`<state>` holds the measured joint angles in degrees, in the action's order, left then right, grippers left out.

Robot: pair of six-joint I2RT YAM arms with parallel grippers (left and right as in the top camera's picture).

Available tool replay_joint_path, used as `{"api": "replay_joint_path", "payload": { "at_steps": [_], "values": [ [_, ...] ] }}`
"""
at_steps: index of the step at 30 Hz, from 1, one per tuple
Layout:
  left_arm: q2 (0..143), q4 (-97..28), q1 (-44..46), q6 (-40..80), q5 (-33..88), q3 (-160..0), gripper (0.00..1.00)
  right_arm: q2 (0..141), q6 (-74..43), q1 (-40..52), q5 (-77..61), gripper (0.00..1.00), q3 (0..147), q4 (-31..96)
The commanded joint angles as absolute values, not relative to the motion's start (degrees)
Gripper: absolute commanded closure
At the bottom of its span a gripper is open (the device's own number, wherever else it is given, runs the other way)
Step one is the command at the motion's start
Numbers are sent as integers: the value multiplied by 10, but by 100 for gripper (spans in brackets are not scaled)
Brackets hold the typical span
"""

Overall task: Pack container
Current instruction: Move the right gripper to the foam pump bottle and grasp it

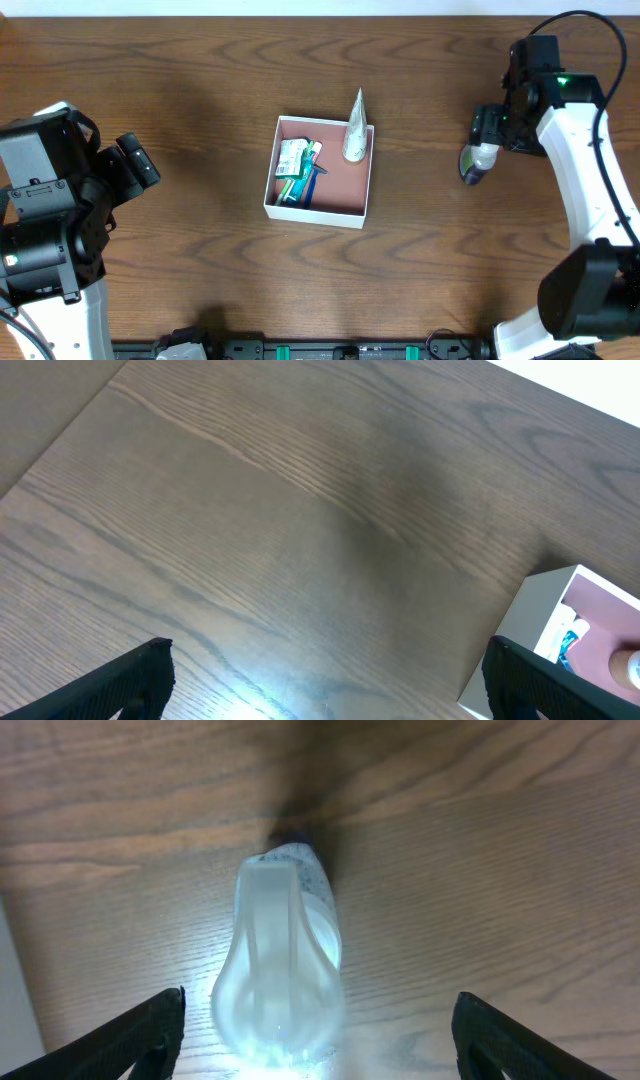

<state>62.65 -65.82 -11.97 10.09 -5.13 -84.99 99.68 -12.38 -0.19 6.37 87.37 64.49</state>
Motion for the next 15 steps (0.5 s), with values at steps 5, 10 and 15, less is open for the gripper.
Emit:
{"api": "replay_joint_path", "payload": {
  "at_steps": [5, 10, 15],
  "values": [
    [629, -660, -124, 95, -56, -853, 2, 1040, -110, -4, 53, 23, 872, 636],
    [629, -660, -124, 95, -56, -853, 2, 1051, -111, -4, 50, 26, 872, 630],
    [629, -660, -124, 95, -56, -853, 2, 1053, -111, -4, 44, 28, 860, 612]
  ]
}}
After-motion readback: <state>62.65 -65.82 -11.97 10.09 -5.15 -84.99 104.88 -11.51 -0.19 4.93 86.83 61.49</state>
